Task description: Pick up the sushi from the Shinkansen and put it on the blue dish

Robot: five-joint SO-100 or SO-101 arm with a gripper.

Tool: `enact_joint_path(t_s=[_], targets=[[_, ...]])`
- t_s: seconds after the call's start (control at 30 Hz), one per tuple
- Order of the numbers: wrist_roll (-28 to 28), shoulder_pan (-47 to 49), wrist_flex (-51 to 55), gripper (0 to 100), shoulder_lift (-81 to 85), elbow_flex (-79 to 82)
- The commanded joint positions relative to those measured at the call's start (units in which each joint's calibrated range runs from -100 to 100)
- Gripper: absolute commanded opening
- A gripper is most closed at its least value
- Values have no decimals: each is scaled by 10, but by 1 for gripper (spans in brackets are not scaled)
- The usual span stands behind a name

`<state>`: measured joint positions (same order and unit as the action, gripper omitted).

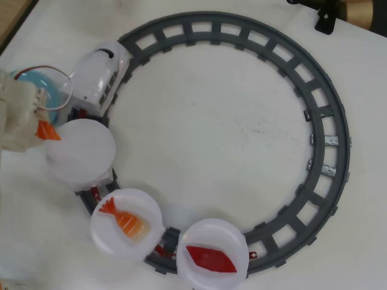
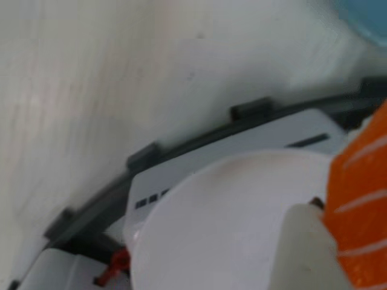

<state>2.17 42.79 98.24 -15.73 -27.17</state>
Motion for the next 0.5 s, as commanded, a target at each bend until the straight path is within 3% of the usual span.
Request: enact_joint_path(t_s=[0.0,0.47], targets=[[4,29,10,3,-8,-63],[19,92,10,3,-147,-202]])
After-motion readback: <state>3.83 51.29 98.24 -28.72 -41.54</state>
